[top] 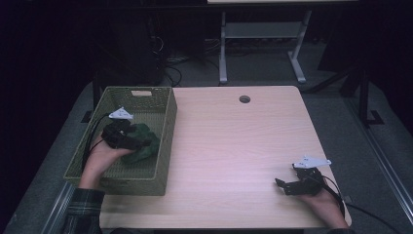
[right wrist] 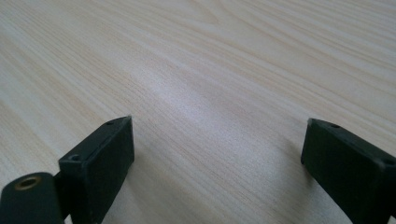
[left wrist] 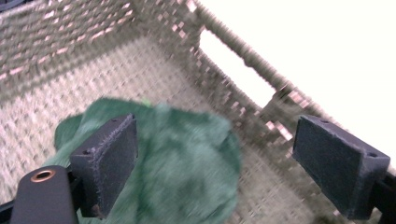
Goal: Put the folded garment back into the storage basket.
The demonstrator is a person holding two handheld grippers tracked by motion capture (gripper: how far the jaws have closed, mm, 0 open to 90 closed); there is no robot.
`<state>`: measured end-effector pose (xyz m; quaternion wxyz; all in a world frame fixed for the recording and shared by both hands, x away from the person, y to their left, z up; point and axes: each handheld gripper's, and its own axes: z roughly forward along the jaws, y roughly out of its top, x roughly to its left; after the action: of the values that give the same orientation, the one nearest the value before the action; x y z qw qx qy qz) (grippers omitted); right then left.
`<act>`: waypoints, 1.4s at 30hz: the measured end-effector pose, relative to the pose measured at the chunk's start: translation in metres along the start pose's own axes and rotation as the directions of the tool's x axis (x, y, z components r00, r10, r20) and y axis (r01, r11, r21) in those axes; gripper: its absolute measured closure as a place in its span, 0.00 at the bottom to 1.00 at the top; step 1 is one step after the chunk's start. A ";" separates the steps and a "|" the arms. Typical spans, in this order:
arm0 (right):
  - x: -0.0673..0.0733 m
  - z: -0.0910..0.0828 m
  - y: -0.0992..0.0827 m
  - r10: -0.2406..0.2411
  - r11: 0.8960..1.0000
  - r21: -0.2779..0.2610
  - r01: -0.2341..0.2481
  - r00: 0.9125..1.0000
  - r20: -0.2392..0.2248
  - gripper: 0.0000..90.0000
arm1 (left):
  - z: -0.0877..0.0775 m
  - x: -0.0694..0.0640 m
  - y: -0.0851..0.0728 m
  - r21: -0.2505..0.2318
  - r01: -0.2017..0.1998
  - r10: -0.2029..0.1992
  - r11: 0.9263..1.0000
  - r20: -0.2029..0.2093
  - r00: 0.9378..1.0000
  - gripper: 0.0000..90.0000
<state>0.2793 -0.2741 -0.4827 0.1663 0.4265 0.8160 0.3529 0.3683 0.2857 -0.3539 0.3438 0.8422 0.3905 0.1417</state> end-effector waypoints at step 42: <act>0.000 0.000 0.000 -0.001 1.000 -0.001 0.001 1.000 0.000 0.10 | 0.086 -0.170 0.054 -0.090 -0.246 0.261 0.965 0.237 0.936 0.16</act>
<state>0.2794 -0.2741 -0.4828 0.1667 0.4260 0.8161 0.3532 0.3308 0.0921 -0.3740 0.3932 0.8860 0.2286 0.0903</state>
